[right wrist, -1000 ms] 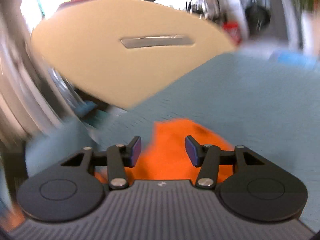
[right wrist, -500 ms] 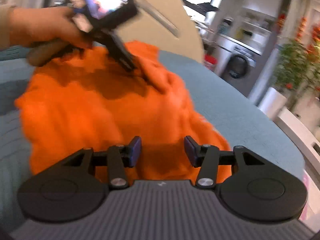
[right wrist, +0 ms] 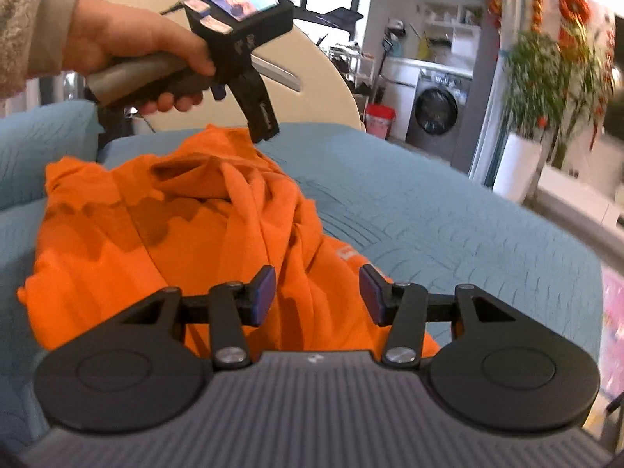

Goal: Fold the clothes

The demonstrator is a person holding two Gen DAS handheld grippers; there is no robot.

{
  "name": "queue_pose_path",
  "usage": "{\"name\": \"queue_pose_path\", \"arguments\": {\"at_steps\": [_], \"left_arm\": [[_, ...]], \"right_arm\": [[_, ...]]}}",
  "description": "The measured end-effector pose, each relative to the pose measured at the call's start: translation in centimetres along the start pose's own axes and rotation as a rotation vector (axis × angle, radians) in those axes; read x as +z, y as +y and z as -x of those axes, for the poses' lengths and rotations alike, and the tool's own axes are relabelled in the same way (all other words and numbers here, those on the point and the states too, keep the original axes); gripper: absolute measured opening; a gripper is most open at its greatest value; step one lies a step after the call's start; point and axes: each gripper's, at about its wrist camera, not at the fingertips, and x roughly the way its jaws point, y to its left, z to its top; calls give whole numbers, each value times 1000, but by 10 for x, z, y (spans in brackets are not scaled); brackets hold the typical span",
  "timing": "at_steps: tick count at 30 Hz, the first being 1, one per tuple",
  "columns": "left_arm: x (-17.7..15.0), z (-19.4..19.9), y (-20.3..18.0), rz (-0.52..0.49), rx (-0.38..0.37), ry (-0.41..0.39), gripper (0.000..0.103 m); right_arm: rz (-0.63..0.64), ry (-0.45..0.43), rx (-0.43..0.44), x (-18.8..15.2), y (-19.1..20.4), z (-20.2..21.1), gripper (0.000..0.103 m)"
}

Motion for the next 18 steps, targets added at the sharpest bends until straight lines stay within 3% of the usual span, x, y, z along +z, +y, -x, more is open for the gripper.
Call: {"name": "queue_pose_path", "arguments": {"at_steps": [4, 5, 6, 8, 11, 14, 16, 17, 18], "left_arm": [[-7, -21, -14, -71, 47, 61, 84], [-11, -26, -12, -66, 57, 65, 74], [-14, -28, -7, -48, 55, 66, 54], [-21, -31, 0, -12, 60, 64, 26], [-27, -26, 28, 111, 51, 33, 14], [-34, -11, 67, 270, 9, -34, 10], [-47, -1, 113, 482, -1, -67, 10], [-61, -2, 143, 620, -9, -56, 10], [-73, -9, 161, 688, 5, -24, 11]], "right_arm": [[34, 13, -1, -4, -2, 1, 51], [44, 15, -1, -5, -2, 1, 51], [50, 16, -1, -6, -3, 2, 51], [50, 15, -1, -2, -8, 0, 51], [44, 12, -2, 0, -11, 1, 51], [39, 8, -7, -1, -12, 1, 51], [36, 8, -10, -1, -12, 1, 51], [35, 9, -11, -1, -13, 1, 51], [36, 11, -12, -1, -13, 1, 51]]}}
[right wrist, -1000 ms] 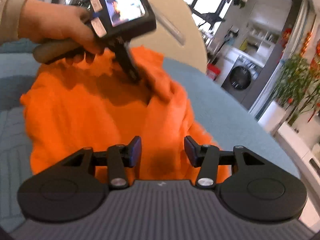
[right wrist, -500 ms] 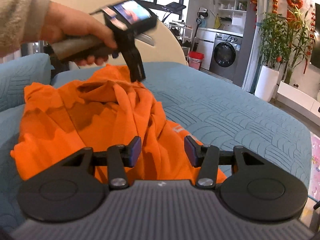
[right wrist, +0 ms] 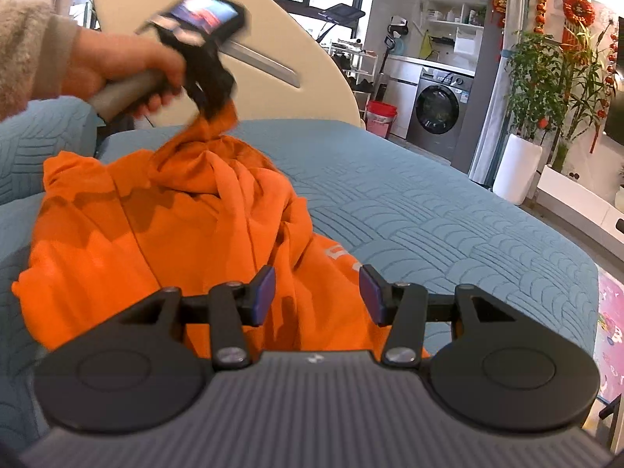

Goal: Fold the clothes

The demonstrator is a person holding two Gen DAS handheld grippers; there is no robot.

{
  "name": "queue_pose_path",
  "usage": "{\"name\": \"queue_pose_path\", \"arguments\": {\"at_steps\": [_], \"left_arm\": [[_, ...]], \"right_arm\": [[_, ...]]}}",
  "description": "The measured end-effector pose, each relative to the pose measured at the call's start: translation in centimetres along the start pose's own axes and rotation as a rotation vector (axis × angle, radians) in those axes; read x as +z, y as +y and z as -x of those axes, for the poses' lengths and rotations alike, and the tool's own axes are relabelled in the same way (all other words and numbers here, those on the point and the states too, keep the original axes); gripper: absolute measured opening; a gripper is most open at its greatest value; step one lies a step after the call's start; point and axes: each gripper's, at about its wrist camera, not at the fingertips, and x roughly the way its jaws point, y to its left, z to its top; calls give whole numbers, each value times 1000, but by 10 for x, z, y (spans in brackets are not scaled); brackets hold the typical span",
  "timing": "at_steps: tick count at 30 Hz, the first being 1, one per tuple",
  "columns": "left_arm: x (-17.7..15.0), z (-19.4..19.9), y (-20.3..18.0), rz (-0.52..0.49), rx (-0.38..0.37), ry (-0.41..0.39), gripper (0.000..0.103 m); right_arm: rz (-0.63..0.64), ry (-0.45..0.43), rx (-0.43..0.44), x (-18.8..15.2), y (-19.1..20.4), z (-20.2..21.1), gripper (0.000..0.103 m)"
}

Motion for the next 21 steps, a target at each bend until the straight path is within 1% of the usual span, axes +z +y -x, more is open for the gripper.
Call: {"name": "queue_pose_path", "arguments": {"at_steps": [1, 3, 4, 5, 6, 7, 9, 11, 12, 13, 14, 15, 16, 18, 19, 20, 21], "left_arm": [[-2, -11, 18, 23, 40, 38, 11], [-12, -37, 47, -1, 156, 118, 12], [-17, -47, 63, -1, 192, 152, 13], [-22, -51, 80, 39, 204, 171, 18], [-26, -51, 96, 106, 198, 175, 23], [-27, -51, 103, 146, 194, 170, 25], [-36, -39, 120, 221, 188, 132, 34], [-41, -28, 123, 227, 178, 108, 50], [-45, -13, 121, 211, 157, 69, 55], [-42, -9, 114, 190, 140, 43, 56], [-42, -8, 115, 184, 137, 36, 60], [-43, -1, 109, 157, 123, 15, 64], [-44, 11, 101, 133, 95, 0, 66], [-49, 36, 85, 143, -58, 12, 83], [-49, 40, 76, 154, -111, 21, 87], [-58, 55, 66, 186, -231, 37, 92], [-67, 64, 57, 199, -310, 48, 95]], "right_arm": [[0, 1, 0, 0, 0, 0, 51], [10, 11, 18, 1, -2, 0, 51], [17, 16, 30, 2, -4, 0, 51], [29, 23, 44, 2, -5, 0, 51], [58, 30, 68, 1, -5, 0, 51], [98, 36, 99, 0, -5, 1, 51], [208, 44, 175, -5, -5, 9, 51], [305, 60, 231, -14, -11, 18, 51], [336, 79, 247, -19, -15, 21, 51], [344, 95, 254, -22, -18, 22, 51], [349, 125, 278, -27, -26, 23, 51], [347, 152, 303, -31, -32, 24, 51], [343, 167, 318, -33, -35, 24, 51], [328, 194, 343, -38, -39, 22, 51], [328, 208, 352, -40, -38, 19, 51], [334, 224, 359, -41, -35, 15, 51], [342, 239, 363, -43, -31, 12, 51]]}}
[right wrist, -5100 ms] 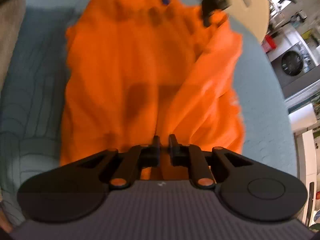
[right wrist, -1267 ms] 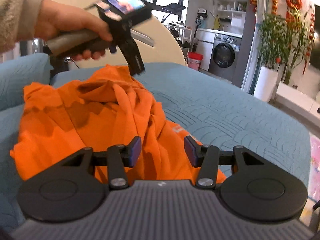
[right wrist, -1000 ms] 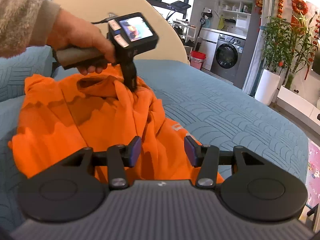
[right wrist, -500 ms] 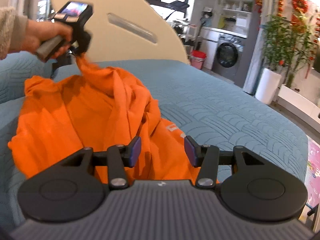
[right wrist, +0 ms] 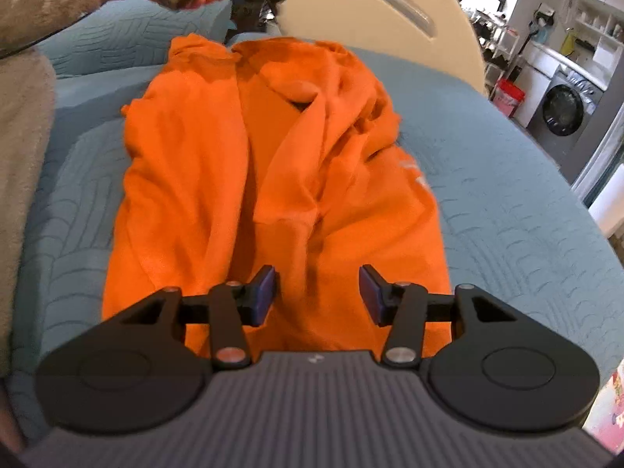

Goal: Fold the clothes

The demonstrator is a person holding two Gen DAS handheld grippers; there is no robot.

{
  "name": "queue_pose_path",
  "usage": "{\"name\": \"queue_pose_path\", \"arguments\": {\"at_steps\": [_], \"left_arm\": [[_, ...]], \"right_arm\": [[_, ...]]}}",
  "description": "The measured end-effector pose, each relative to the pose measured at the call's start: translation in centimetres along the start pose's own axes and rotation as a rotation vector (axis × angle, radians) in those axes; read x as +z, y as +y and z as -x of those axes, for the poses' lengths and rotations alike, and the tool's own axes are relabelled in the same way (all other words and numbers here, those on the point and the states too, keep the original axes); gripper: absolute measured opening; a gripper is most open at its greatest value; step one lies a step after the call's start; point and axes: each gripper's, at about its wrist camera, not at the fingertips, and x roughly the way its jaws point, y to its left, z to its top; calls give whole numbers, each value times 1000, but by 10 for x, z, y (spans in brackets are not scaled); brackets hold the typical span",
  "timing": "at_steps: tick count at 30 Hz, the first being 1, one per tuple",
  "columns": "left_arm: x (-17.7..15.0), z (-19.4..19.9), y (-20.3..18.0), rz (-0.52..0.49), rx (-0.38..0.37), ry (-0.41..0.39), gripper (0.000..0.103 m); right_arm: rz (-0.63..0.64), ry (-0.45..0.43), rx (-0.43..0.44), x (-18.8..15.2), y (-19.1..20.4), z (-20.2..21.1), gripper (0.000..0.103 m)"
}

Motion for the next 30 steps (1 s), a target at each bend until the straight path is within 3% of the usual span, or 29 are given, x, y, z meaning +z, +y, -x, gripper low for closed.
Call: {"name": "queue_pose_path", "arguments": {"at_steps": [3, 4, 5, 6, 10, 15, 18, 22, 24, 26, 30], "left_arm": [[-30, -5, -22, -27, -147, 62, 96], [-38, -10, -26, -34, -180, 82, 96], [-52, -15, -32, -26, -233, 110, 96], [-61, -19, -34, -15, -255, 123, 96], [-82, -37, -41, -23, -265, 167, 95], [-79, -26, -46, -83, -271, 86, 101], [-84, -19, -62, -216, -233, 79, 102], [-101, -40, -83, -355, -150, 166, 101], [-103, -39, -86, -381, -140, 173, 101], [-101, -38, -87, -393, -145, 185, 101], [-103, -26, -86, -491, -174, 218, 101]], "right_arm": [[22, 37, 24, 1, 7, -14, 49], [11, 38, 32, 2, 6, -14, 43], [7, 48, 33, 3, 4, -12, 21], [9, 56, 29, 4, 2, -10, 9], [16, 97, -95, -3, -5, 9, 11], [43, 283, -132, -22, 1, 5, 11], [-63, 152, -30, -22, -12, 21, 11], [-173, -39, 28, -16, -26, 46, 13], [-203, -147, 50, -10, -23, 52, 25], [-219, -211, 74, -5, -20, 51, 56], [-205, -230, 170, 2, -17, 44, 60]]}}
